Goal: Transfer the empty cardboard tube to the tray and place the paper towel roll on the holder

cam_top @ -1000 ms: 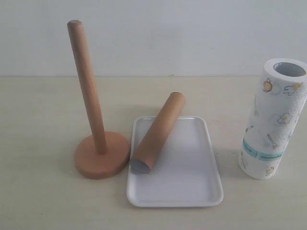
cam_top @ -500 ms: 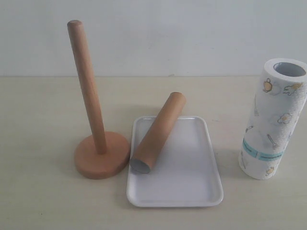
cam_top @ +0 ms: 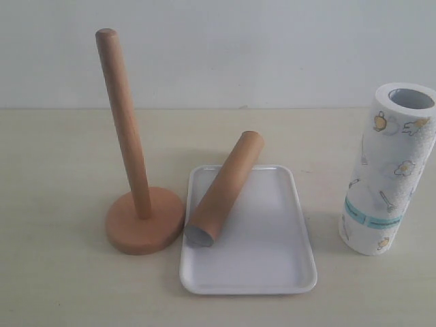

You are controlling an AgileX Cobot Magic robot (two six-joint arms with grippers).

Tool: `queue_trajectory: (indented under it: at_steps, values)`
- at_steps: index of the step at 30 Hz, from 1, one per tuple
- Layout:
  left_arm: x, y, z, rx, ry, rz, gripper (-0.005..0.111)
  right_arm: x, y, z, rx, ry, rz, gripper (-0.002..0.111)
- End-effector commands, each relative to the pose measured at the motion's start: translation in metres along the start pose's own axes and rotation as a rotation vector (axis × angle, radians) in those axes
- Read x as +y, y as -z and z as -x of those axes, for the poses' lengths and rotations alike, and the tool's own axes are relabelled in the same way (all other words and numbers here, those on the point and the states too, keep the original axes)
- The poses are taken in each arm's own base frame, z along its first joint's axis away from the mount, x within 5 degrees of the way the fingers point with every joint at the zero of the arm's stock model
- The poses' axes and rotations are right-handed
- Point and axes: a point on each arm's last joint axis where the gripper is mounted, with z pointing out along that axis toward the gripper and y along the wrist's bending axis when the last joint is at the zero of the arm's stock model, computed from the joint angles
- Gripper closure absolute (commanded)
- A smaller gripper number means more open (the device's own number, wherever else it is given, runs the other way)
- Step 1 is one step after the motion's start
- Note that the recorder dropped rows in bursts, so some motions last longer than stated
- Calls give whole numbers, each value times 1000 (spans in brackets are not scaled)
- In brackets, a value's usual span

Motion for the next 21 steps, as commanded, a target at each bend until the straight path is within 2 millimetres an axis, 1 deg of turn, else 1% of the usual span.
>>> queue_trajectory:
  at_steps: [1,4,8,11,18,21]
  values:
    - [0,0,-1,4,-1,1,103,0,-6,-2,44,12,1,107]
    - [0,0,-1,4,-1,1,103,0,-6,2,9,12,-4,107]
    - [0,0,-1,4,-1,1,103,-1,-6,7,-54,-43,-10,107]
    - [0,0,-1,4,-1,1,103,-1,-6,10,-83,-53,-12,107]
    - [0,0,-1,4,-1,1,103,-1,-7,9,-69,-146,-9,107]
    - [0,0,-1,4,-1,1,103,-1,-9,4,-15,-187,-8,107]
